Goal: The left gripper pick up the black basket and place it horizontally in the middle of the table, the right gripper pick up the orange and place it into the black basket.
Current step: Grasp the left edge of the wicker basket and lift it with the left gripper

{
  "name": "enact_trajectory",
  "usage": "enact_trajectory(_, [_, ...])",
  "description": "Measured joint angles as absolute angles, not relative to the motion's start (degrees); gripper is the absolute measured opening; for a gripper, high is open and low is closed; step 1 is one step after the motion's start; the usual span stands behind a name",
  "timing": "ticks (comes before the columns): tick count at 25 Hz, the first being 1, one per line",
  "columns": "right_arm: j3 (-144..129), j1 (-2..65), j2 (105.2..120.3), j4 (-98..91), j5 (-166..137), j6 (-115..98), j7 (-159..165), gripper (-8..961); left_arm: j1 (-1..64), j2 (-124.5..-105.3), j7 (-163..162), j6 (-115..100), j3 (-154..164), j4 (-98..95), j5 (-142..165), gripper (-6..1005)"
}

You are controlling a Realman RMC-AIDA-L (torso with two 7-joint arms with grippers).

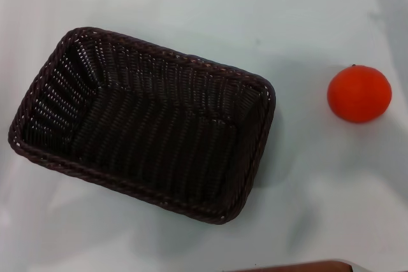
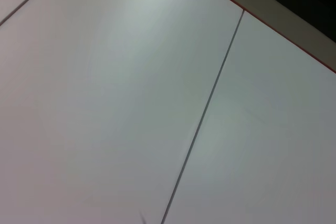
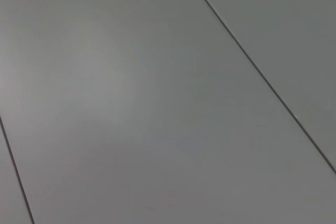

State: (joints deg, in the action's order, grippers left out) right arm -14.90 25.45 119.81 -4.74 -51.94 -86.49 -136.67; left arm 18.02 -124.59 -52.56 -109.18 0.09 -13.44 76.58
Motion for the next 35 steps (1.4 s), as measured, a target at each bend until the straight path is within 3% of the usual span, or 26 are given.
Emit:
enact_trajectory(18, [-14.85,25.74,119.81,-4.72,-51.94,-86.04,-136.59,877,18.78,-124.07,-55.78,-107.77,4.27,-15.23,77.12,658])
enact_trajectory(21, [-14.85,25.63,119.82,-4.47,-51.94,-86.04,-136.49,876,19.26,-123.2,-65.45,-103.56,9.18,-22.34,78.92,657])
enact_trajectory(30, [-14.29,25.57,119.7,-4.43,-51.94,-86.05,-135.78,875,22.79,-117.68,-96.08,-98.64,20.71,-45.75,92.57,658])
enact_trajectory(35, [-13.74,25.35,119.7,-4.39,-51.94,-86.05,-135.63,874,24.73,-116.79,-110.46,-99.26,24.82,-61.09,106.72,658])
